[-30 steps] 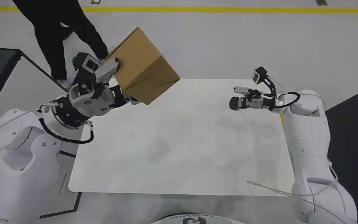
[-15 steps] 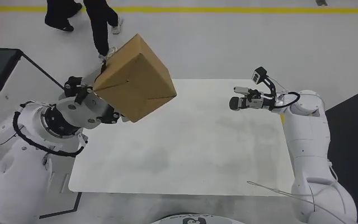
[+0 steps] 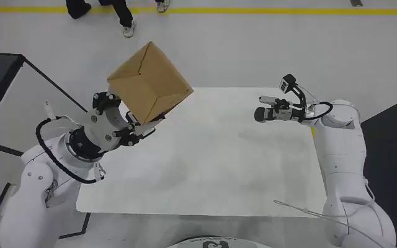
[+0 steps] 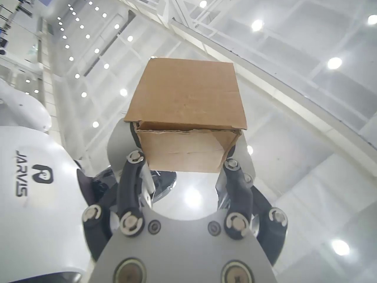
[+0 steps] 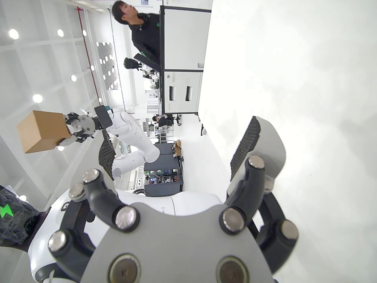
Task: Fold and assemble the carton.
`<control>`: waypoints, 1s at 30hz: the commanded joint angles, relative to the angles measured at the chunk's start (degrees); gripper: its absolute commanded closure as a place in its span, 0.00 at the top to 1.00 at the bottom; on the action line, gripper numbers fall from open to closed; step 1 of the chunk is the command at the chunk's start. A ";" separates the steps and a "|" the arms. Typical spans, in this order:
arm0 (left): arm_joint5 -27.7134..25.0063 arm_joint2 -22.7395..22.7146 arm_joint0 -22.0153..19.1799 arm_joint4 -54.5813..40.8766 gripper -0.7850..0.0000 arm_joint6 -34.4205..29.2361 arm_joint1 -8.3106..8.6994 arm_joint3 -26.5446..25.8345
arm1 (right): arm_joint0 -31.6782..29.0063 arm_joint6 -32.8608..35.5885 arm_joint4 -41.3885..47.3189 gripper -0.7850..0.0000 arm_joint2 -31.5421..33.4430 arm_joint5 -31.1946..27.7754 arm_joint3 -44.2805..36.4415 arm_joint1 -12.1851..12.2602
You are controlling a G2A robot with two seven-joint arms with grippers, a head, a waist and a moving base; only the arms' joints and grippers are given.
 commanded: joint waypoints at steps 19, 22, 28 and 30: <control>-4.37 1.88 4.19 -21.75 0.00 13.59 -0.71 -2.92 | 0.00 0.00 0.00 1.00 0.00 0.00 0.00 0.00; -4.09 2.42 5.26 -29.50 0.00 16.06 -0.80 -2.92 | 0.00 0.00 0.00 1.00 0.00 0.00 0.00 0.00; -3.48 3.07 5.48 -39.75 0.00 20.76 -0.89 -2.92 | 0.00 0.00 0.00 1.00 0.00 0.00 0.00 0.00; -3.61 3.25 5.51 -41.95 0.00 21.73 -0.95 -2.92 | 0.00 0.00 0.00 1.00 0.00 0.00 0.00 0.00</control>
